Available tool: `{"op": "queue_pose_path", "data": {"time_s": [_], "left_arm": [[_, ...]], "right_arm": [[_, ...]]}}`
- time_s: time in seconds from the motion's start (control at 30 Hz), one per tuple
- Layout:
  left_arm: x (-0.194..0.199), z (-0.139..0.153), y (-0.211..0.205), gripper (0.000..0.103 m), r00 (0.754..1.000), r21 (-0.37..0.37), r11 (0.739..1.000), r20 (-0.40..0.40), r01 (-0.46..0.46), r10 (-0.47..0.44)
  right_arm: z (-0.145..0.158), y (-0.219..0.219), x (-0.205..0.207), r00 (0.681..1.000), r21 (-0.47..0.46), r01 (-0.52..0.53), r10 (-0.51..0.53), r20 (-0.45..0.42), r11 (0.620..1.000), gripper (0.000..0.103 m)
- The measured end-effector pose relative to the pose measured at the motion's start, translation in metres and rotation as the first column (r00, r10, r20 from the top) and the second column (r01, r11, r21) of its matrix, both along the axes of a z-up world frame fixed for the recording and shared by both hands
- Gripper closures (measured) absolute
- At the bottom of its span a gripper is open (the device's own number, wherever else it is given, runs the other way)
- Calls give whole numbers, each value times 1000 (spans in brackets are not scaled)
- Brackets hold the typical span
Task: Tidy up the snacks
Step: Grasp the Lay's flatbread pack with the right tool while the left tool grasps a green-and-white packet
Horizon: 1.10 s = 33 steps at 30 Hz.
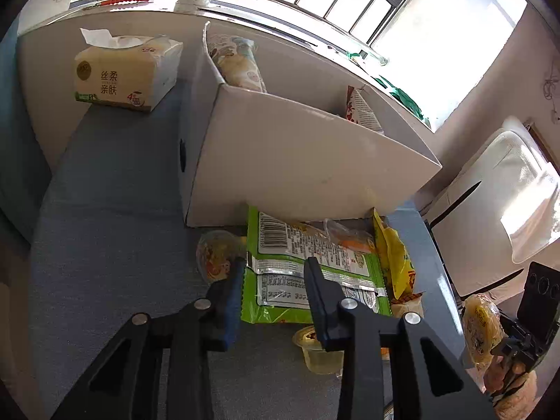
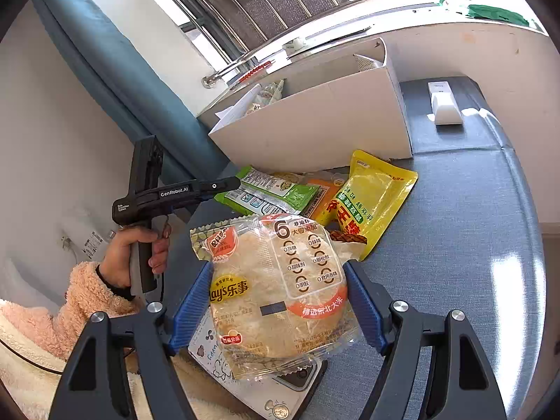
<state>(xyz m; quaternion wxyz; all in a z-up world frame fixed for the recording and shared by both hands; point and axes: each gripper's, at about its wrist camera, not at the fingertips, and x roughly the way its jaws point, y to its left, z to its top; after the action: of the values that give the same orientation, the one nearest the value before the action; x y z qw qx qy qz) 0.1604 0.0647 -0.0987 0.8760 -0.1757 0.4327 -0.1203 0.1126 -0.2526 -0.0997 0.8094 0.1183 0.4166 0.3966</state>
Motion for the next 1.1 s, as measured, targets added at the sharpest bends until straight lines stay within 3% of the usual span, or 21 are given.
{"op": "queue_pose_path", "data": {"time_s": [0.07, 0.1, 0.27, 0.33, 0.37, 0.4, 0.43, 0.47, 0.5, 0.57, 0.67, 0.77, 0.87, 0.93, 1.0, 1.03, 1.07, 1.1], "left_arm": [[-4, 6, -9, 101, 1000, 51, 998, 15, 22, -22], [-5, 9, -13, 103, 999, 67, 997, 23, 31, -33], [-11, 19, -34, 103, 993, 121, 987, 42, 102, -107], [-13, 27, -51, 103, 967, 131, 963, 66, 235, -245], [-14, 32, -59, 94, 955, 186, 946, 80, 267, -285], [-14, 37, -68, 68, 938, 250, 917, 77, 311, -338], [-12, 40, -78, 50, 911, 297, 880, 66, 371, -407], [-10, 43, -85, 11, 882, 328, 844, 60, 425, -467], [-9, 45, -94, 0, 848, 355, 806, 63, 473, -526], [-5, 46, -105, 0, 771, 396, 721, 49, 568, -634], [12, 38, -121, 0, 712, 462, 618, -41, 636, -701], [26, 24, -132, 0, 648, 453, 542, -110, 708, -754], [32, 9, -141, 0, 601, 460, 480, -159, 747, -784], [36, 0, -145, 0, 580, 459, 452, -185, 765, -794], [44, -12, -149, 2, 586, 463, 447, -216, 766, -781], [47, -17, -150, 5, 595, 459, 454, -228, 764, -771], [49, -17, -148, 22, 604, 416, 489, -210, 767, -769], [49, -13, -148, 29, 620, 399, 520, -177, 755, -764]], "right_arm": [[1, 0, 3, 1000, 21, -1, 1, -1, 1000, 23], [3, 0, 3, 1000, 21, 2, -3, 11, 1000, 23], [7, 1, 1, 1000, 28, -7, 6, 27, 1000, 23], [6, 1, -1, 999, 27, -13, 12, 30, 1000, 23], [5, 1, -1, 999, 29, -19, 18, 28, 999, 23], [5, 0, -2, 999, 29, -20, 19, 27, 999, 23], [4, -1, -3, 999, 30, -20, 19, 26, 999, 23], [3, -2, -4, 1000, 34, -21, 20, 24, 999, 23], [2, -4, -4, 1000, 38, -20, 19, 20, 999, 23], [1, -6, -5, 1000, 36, -13, 12, 20, 999, 23], [1, -12, -10, 1000, 29, 1, -2, 20, 1000, 23], [-2, -19, -14, 1000, 41, 21, -21, 3, 999, 23], [-4, -25, -21, 999, 32, 40, -40, 1, 999, 23], [-7, -28, -24, 999, 48, 43, -43, -14, 998, 23], [-10, -29, -25, 999, 41, 47, -46, -23, 998, 23], [-12, -28, -25, 998, 35, 49, -48, -28, 998, 23], [-12, -28, -25, 998, 33, 49, -48, -32, 998, 23], [-13, -28, -26, 998, 31, 49, -48, -31, 998, 23]]}}
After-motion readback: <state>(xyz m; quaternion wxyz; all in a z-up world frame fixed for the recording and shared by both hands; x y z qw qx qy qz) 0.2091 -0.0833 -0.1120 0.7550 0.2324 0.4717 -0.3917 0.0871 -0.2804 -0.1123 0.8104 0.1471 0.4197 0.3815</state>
